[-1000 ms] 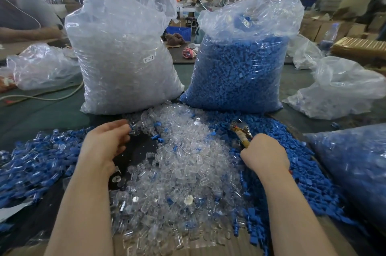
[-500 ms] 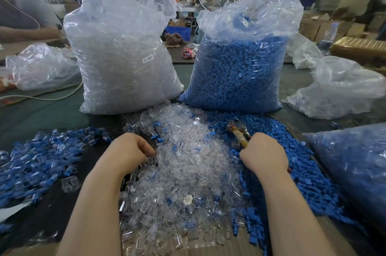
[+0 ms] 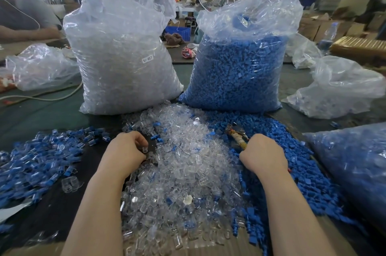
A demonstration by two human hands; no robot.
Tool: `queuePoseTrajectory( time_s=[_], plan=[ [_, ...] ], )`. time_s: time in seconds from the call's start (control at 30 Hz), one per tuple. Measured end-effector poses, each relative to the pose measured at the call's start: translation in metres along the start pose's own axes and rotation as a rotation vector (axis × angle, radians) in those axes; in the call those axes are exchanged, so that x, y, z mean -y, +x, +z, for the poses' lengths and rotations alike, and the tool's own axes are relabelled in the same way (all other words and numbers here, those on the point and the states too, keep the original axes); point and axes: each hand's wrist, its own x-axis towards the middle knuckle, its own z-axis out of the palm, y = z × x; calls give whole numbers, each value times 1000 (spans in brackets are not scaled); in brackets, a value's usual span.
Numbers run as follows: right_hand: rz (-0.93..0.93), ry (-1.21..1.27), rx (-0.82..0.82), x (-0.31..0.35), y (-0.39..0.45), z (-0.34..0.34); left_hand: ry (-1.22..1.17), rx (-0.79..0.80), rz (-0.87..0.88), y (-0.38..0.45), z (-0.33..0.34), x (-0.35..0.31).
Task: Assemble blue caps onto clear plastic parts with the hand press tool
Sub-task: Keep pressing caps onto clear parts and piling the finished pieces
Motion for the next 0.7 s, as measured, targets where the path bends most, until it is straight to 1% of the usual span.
queuePoseTrajectory(
  time_s=[0.13,0.3,0.43,0.6,0.7],
  plan=[
    [14,38,-34,1,0,-1,-6,-52,18,1,2,2],
    [-31,46,-94,2,1,-3,23,9,43,2,5,2],
    [-87,65,-102,3,2,-1,-3,-28,39,1,7,0],
    [-126,183,-113,5,7,0,-157,-61,-58,-4,2,-5],
    [-150,275,-99,5,7,-1,-341,-77,-41,-9,-2,-13]
  ],
)
